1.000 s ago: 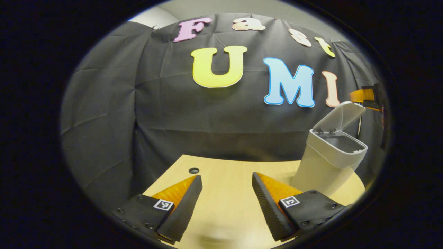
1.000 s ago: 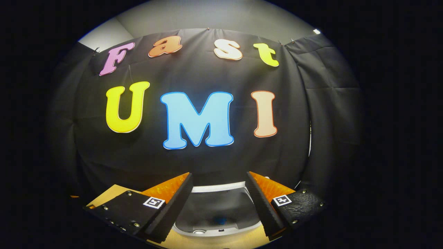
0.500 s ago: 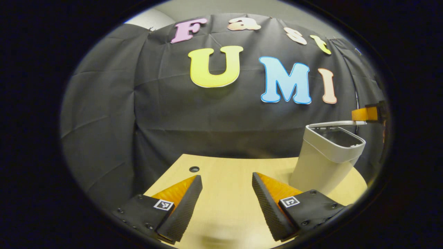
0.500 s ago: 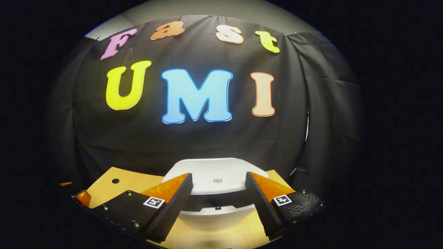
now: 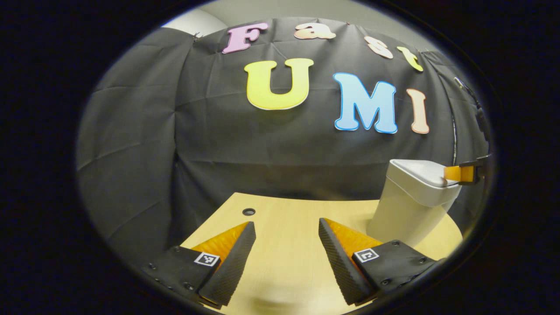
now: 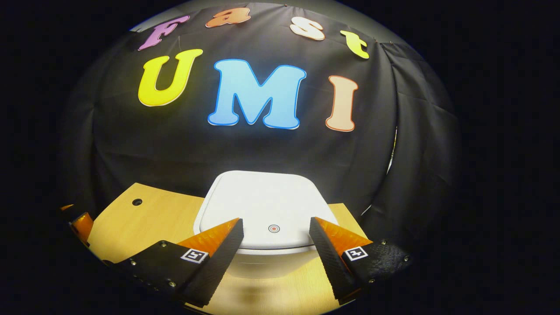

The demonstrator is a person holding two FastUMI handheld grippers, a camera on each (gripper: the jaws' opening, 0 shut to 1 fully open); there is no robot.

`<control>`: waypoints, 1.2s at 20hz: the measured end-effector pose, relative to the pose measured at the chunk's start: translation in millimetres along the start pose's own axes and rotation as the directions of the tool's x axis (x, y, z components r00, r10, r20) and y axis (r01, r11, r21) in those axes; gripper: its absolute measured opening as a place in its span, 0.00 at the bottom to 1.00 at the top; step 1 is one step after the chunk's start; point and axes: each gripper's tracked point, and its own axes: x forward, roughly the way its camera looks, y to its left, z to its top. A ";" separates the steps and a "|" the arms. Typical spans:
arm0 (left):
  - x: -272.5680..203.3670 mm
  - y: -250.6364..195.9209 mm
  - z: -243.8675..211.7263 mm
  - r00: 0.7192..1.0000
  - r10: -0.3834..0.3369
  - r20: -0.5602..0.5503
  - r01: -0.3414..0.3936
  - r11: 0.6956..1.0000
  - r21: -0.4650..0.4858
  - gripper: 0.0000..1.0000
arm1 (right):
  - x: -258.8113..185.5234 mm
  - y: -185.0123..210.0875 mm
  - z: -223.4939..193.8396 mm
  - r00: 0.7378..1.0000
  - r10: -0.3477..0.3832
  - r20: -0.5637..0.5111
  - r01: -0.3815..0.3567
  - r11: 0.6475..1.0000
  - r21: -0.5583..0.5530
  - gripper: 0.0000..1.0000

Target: Press the lid of the desktop garbage bin to open it, pick up the crumpled paper on the desktop and throw it into the bin, then pick up the pop can on the desktop and drop it into the bin, and finally close the garbage bin lid.

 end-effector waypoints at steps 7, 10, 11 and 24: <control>0.9 3.9 -8.6 1.000 0.002 -0.021 -0.002 1.000 -0.010 0.96 | 10.9 5.3 -6.9 0.997 0.064 -0.049 -0.061 0.996 0.071 0.95; 3.4 0.5 -8.8 1.000 -0.010 -0.019 0.010 1.000 -0.003 0.96 | 10.8 4.3 -6.8 0.998 0.063 -0.032 -0.061 0.996 0.059 0.96; 3.4 -1.6 -8.8 1.000 -0.013 -0.020 0.013 1.000 0.001 0.96 | 11.3 3.9 -8.4 0.998 0.065 -0.025 -0.063 0.996 0.070 0.96; 6.6 -2.7 -13.8 0.999 -0.034 -0.034 0.035 0.999 0.011 0.96 | 12.3 5.2 -12.6 0.995 0.080 0.055 -0.084 0.993 0.082 0.98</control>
